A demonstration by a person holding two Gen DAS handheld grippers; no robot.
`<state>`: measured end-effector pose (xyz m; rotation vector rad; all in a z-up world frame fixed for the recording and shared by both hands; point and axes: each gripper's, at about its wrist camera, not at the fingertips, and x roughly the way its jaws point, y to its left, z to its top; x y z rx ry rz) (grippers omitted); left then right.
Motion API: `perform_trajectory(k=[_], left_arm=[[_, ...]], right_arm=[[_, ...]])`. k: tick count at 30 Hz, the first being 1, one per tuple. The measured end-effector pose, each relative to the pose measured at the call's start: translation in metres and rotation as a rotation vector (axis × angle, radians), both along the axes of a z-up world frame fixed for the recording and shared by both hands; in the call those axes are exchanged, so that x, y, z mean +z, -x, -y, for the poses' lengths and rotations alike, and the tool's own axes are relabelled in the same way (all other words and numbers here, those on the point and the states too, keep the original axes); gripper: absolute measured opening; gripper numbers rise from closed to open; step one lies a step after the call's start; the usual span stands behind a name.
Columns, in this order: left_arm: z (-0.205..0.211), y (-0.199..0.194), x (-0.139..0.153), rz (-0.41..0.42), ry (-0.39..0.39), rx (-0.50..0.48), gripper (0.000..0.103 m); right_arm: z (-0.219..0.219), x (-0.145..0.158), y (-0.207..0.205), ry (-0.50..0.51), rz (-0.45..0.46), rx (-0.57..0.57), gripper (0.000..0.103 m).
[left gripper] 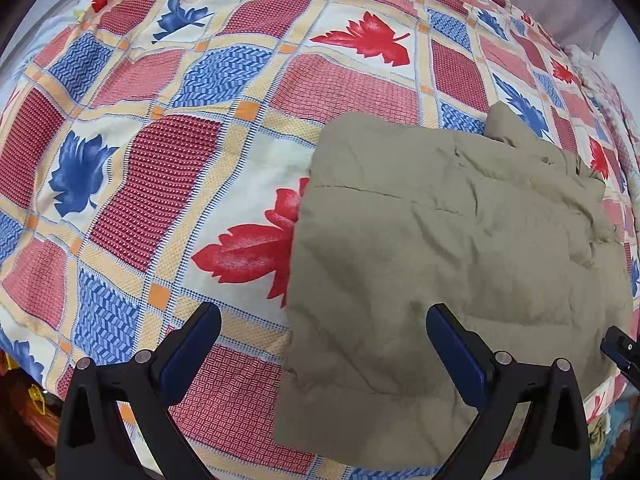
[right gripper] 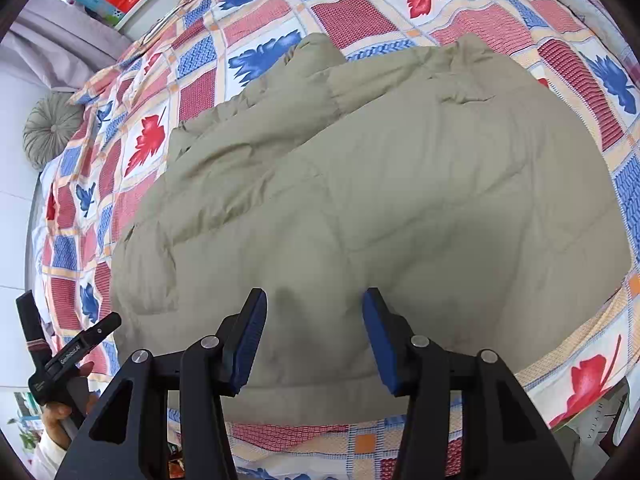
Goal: Fold large clothes
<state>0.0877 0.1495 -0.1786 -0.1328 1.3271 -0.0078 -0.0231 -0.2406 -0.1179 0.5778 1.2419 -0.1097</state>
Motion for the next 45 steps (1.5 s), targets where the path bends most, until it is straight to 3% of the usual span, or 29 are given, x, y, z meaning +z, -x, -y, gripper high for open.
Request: perform_trajectory(k=[3, 4, 6, 10, 13, 22, 30, 36, 41, 43, 44, 45], left_arm=[[-0.012, 0.002, -0.004, -0.009, 0.023, 0.012, 0.103], [-0.017, 0.002, -0.006, -0.016, 0.048, 0.010, 0.103], [-0.022, 0.003, -0.008, -0.026, 0.091, 0.012, 0.103], [-0.035, 0.004, -0.018, -0.054, 0.207, 0.008, 0.103], [-0.047, 0.001, -0.029, -0.080, 0.285, 0.022, 0.103], [-0.053, -0.016, -0.070, -0.199, 0.704, -0.018, 0.103], [-0.014, -0.049, -0.085, -0.249, 0.742, -0.162, 0.103], [0.021, -0.067, -0.086, -0.287, 0.824, -0.252, 0.103], [0.038, -0.069, -0.089, -0.310, 0.803, -0.308, 0.102], [0.035, -0.069, -0.088, -0.312, 0.799, -0.302, 0.075], [0.034, -0.070, -0.087, -0.317, 0.806, -0.307, 0.054], [0.031, -0.067, -0.085, -0.313, 0.826, -0.305, 0.043]], right_arm=[[-0.008, -0.003, 0.000, -0.017, -0.005, 0.009, 0.063], [-0.011, -0.004, 0.000, -0.021, -0.005, 0.012, 0.065], [-0.017, -0.005, 0.000, -0.038, -0.002, 0.026, 0.081], [-0.030, -0.008, 0.000, -0.048, -0.005, 0.059, 0.085], [-0.039, -0.010, -0.001, -0.058, -0.004, 0.088, 0.101], [-0.048, -0.022, -0.003, -0.059, -0.037, 0.131, 0.103], [-0.049, -0.027, -0.005, -0.053, -0.053, 0.149, 0.103], [-0.052, -0.030, -0.005, -0.050, -0.063, 0.149, 0.103], [-0.054, -0.032, -0.006, -0.054, -0.074, 0.152, 0.103], [-0.054, -0.032, -0.007, -0.061, -0.078, 0.154, 0.103], [-0.054, -0.031, -0.008, -0.068, -0.082, 0.156, 0.103], [-0.053, -0.030, -0.009, -0.080, -0.084, 0.159, 0.103]])
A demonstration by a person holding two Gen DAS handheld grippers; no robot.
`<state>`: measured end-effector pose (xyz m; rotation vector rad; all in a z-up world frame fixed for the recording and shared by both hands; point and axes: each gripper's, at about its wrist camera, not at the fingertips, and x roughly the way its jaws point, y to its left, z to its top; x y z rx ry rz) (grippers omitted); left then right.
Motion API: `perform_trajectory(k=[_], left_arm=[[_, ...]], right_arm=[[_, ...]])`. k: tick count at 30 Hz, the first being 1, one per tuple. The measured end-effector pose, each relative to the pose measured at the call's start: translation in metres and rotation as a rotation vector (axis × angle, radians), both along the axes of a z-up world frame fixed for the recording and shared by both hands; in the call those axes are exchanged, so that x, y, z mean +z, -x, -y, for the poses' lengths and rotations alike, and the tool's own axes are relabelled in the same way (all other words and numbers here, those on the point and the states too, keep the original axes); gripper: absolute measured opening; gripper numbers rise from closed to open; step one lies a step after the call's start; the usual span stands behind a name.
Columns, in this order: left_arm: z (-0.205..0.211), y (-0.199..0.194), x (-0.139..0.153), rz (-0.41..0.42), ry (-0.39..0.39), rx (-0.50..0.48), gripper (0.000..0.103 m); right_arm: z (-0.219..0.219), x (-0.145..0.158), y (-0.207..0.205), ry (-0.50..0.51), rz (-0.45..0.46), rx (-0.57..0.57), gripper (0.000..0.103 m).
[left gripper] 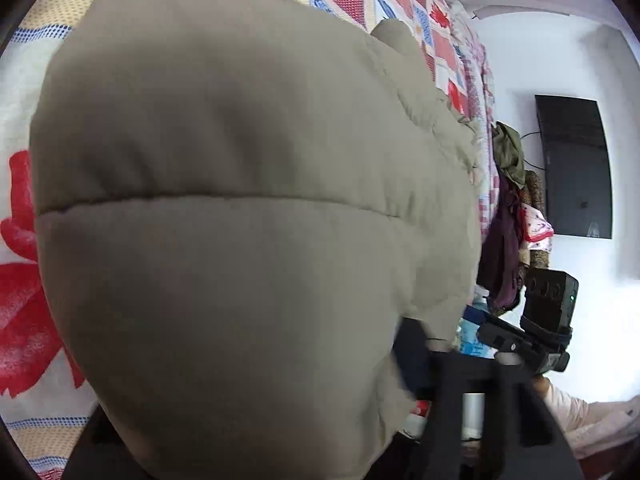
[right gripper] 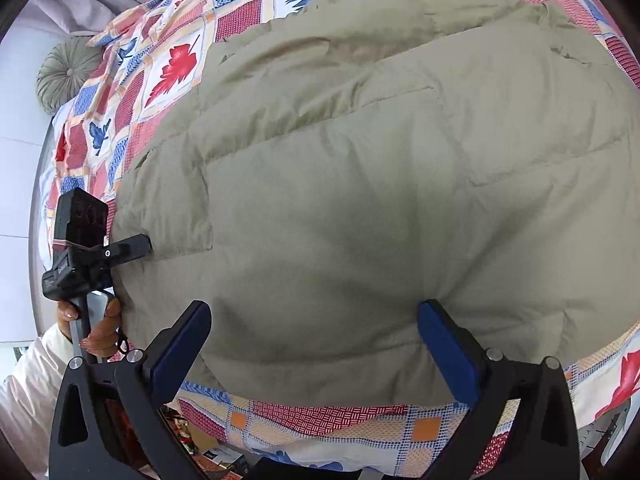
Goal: Fold large clothes
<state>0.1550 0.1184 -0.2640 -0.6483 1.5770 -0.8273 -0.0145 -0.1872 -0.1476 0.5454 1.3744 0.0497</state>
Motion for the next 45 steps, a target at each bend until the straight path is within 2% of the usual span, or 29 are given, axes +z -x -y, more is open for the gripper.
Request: perform_trajectory(k=[3, 5, 7, 8, 9, 10, 16, 19, 23, 28, 34, 37, 40, 41, 45], left_arm=[[-0.002, 0.004, 0.011, 0.012, 0.035, 0.020, 0.031], [-0.001, 0.006, 0.020, 0.020, 0.044, 0.032, 0.030], [0.000, 0.009, 0.031, 0.022, 0.056, 0.044, 0.029], [0.001, 0.010, 0.038, 0.021, 0.073, 0.050, 0.029], [0.002, 0.011, 0.045, 0.021, 0.089, 0.054, 0.029], [0.005, 0.012, 0.054, 0.025, 0.095, 0.056, 0.029], [0.040, 0.017, 0.125, 0.092, 0.112, 0.006, 0.029], [0.074, 0.019, 0.159, 0.121, 0.116, -0.021, 0.029], [0.127, 0.022, 0.188, 0.142, 0.075, -0.081, 0.029], [0.204, 0.026, 0.209, 0.170, 0.030, -0.151, 0.029], [0.267, 0.018, 0.213, 0.176, -0.011, -0.180, 0.030], [0.294, 0.014, 0.210, 0.190, -0.032, -0.208, 0.030], [0.317, 0.018, 0.194, 0.153, -0.016, -0.236, 0.040], [0.325, 0.027, 0.184, 0.136, 0.005, -0.243, 0.048], [0.361, 0.033, 0.154, 0.117, 0.047, -0.253, 0.050]], right_arm=[[0.005, 0.011, -0.002, -0.019, 0.015, 0.002, 0.103], [0.011, 0.023, -0.002, -0.001, 0.058, -0.011, 0.102], [0.020, 0.036, -0.003, 0.038, 0.121, -0.036, 0.093], [0.024, 0.040, -0.005, 0.065, 0.142, -0.044, 0.065], [0.027, 0.040, -0.009, 0.094, 0.141, -0.046, 0.026], [0.030, 0.037, -0.013, 0.109, 0.138, -0.049, 0.017], [0.031, 0.006, -0.032, 0.147, 0.160, 0.018, 0.013], [0.036, -0.011, -0.036, 0.122, 0.158, 0.012, 0.012], [0.052, -0.027, -0.039, 0.051, 0.156, -0.022, 0.008], [0.068, -0.040, -0.037, -0.041, 0.158, -0.054, 0.007], [0.093, -0.055, -0.034, -0.220, 0.147, -0.142, 0.004], [0.115, -0.045, -0.025, -0.300, 0.153, -0.189, 0.004], [0.149, -0.026, -0.003, -0.323, 0.194, -0.250, 0.009], [0.162, -0.019, 0.007, -0.320, 0.207, -0.274, 0.009], [0.202, -0.007, 0.041, -0.295, 0.219, -0.359, 0.009]])
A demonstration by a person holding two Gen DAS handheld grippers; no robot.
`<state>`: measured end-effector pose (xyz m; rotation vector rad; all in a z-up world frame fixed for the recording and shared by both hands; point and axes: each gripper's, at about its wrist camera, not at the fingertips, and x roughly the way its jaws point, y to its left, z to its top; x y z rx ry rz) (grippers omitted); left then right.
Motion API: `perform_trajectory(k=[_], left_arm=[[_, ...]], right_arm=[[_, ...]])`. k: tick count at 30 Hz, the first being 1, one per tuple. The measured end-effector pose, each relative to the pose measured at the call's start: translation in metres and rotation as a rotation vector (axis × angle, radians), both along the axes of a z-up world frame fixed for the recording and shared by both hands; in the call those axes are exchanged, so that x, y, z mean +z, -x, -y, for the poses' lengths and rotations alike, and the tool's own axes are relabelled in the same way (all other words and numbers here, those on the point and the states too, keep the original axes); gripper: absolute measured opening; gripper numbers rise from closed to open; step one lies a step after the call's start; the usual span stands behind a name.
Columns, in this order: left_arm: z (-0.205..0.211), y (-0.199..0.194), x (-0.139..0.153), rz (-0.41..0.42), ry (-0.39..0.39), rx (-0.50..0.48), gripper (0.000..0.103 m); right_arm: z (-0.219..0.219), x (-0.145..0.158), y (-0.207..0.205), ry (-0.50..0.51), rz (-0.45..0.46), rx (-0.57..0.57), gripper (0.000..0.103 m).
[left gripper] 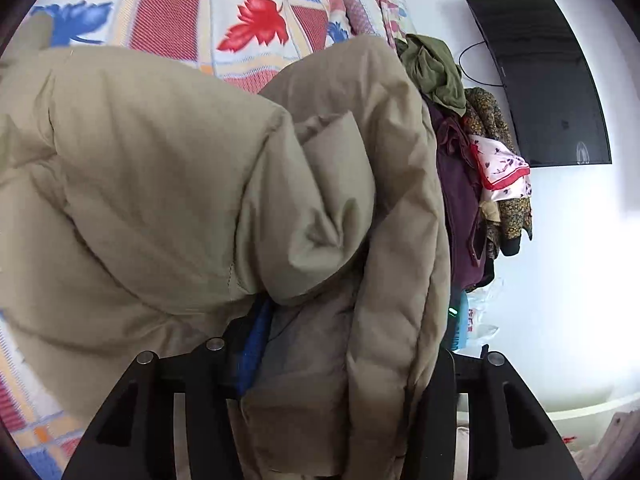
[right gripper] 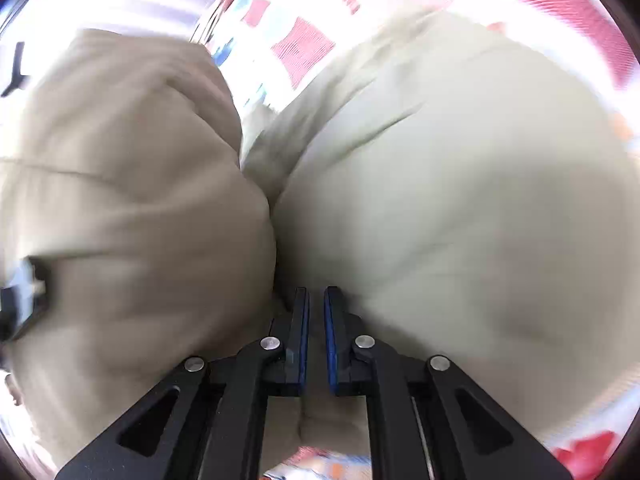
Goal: Fold large clothes
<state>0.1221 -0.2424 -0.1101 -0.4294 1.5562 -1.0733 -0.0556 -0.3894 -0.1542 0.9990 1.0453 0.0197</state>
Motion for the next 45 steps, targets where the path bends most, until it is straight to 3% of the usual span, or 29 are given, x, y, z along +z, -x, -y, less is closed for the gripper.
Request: perform_trajectory(k=[2, 6, 7, 9, 13, 15, 17, 20, 22, 25, 28, 31, 32, 35, 40, 45], left_arm=[[0.011, 0.001, -0.017, -0.011, 0.005, 0.004, 0.050], [0.031, -0.002, -0.040, -0.016, -0.004, 0.013, 0.063], [0.036, -0.002, -0.042, -0.008, -0.015, 0.009, 0.063], [0.047, -0.004, -0.041, 0.001, -0.025, -0.002, 0.075], [0.064, -0.006, -0.042, 0.010, -0.035, -0.005, 0.079], [0.063, -0.008, -0.039, 0.008, -0.033, 0.000, 0.079], [0.062, -0.011, -0.036, 0.004, -0.026, 0.004, 0.079], [0.063, -0.013, -0.018, 0.026, -0.005, -0.006, 0.079], [0.058, -0.013, -0.001, 0.068, 0.015, -0.008, 0.079], [0.036, -0.017, 0.029, 0.223, -0.004, 0.033, 0.079], [0.002, -0.026, 0.041, 0.401, -0.133, 0.121, 0.079], [-0.034, -0.041, 0.027, 0.470, -0.263, 0.220, 0.079], [-0.044, -0.047, 0.019, 0.484, -0.304, 0.244, 0.079], [-0.061, -0.060, -0.007, 0.476, -0.390, 0.303, 0.079], [-0.039, -0.058, -0.026, 0.490, -0.411, 0.286, 0.079], [0.017, -0.045, -0.023, 0.542, -0.407, 0.205, 0.079]], right_arm=[[0.016, 0.002, 0.017, 0.002, -0.009, -0.038, 0.009], [0.035, 0.007, 0.046, 0.012, -0.028, -0.101, 0.015], [0.038, 0.009, 0.054, 0.013, -0.033, -0.115, 0.019], [0.042, 0.016, 0.066, 0.002, -0.031, -0.136, 0.047], [0.039, 0.052, 0.087, 0.025, 0.057, -0.122, 0.066], [0.028, 0.069, 0.090, 0.042, 0.109, -0.083, 0.083], [0.018, 0.083, 0.085, 0.066, 0.148, -0.010, 0.084], [-0.002, 0.086, 0.061, 0.112, 0.136, 0.095, 0.084], [-0.010, 0.081, 0.061, 0.147, 0.113, 0.097, 0.084], [-0.013, 0.077, 0.058, 0.249, 0.053, 0.046, 0.084], [0.001, 0.070, 0.060, 0.305, -0.004, -0.034, 0.084], [0.011, 0.064, 0.064, 0.267, -0.018, -0.067, 0.084], [0.012, 0.063, 0.063, 0.266, -0.022, -0.069, 0.081], [0.012, 0.059, 0.055, 0.238, -0.005, -0.035, 0.017], [0.009, 0.077, 0.055, 0.405, 0.035, -0.007, 0.011], [0.024, 0.066, 0.080, 0.439, -0.045, -0.056, 0.011]])
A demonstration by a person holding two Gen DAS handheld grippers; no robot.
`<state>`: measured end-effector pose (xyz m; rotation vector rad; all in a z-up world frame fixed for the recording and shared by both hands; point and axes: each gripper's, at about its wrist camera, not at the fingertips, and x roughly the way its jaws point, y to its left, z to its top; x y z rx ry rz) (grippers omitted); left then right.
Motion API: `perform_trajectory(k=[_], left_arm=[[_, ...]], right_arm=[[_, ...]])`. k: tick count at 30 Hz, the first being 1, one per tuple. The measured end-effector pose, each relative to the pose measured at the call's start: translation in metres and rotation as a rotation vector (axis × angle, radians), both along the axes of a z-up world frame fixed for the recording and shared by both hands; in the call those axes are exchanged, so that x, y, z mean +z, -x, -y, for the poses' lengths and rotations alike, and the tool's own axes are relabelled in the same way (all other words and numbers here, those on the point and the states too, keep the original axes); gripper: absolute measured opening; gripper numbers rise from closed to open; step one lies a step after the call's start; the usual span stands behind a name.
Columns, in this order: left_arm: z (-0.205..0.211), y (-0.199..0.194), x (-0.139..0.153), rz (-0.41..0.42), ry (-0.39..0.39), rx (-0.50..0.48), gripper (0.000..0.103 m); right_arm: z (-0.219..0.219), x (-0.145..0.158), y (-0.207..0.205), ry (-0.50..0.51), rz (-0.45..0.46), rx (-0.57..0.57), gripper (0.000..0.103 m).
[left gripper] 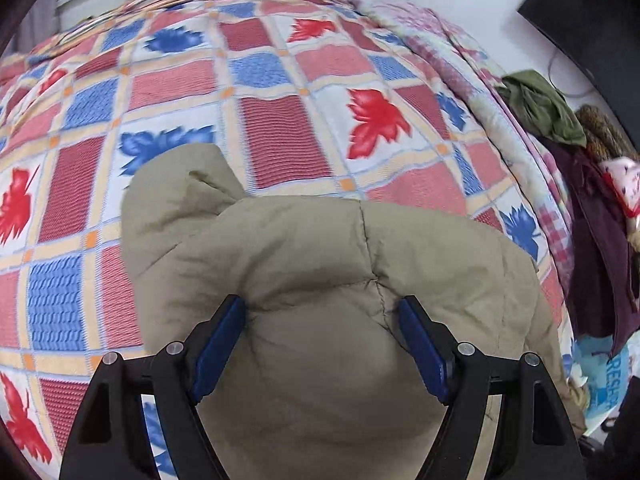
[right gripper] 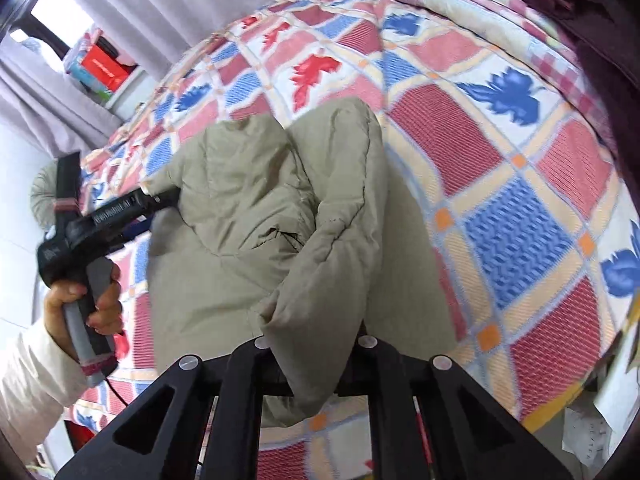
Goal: Fold large clothes
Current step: 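Lower the folded jacket onto the quilt and release with both tools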
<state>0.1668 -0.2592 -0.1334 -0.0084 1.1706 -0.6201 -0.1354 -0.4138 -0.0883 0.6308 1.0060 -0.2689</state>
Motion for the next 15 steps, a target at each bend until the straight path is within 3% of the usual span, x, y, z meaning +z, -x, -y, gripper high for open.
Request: perform_trajectory(k=[4, 8, 13, 15], left_arm=[[0.028, 0.006, -0.006, 0.042, -0.040, -0.054, 0.079], [0.034, 0.009, -0.012, 0.060, -0.073, -0.056, 0.080], [0.029, 0.006, -0.014, 0.050, -0.086, -0.052, 0.080], [0.027, 0.006, -0.014, 0.047, -0.085, -0.046, 0.080]], right_arm=[[0.023, -0.032, 0.024, -0.090, -0.024, -0.098, 0.011], [0.028, -0.066, 0.028, -0.113, -0.029, -0.092, 0.014], [0.045, -0.076, 0.035, -0.288, -0.020, -0.151, 0.019], [0.050, -0.067, 0.040, -0.296, -0.045, -0.159, 0.033]])
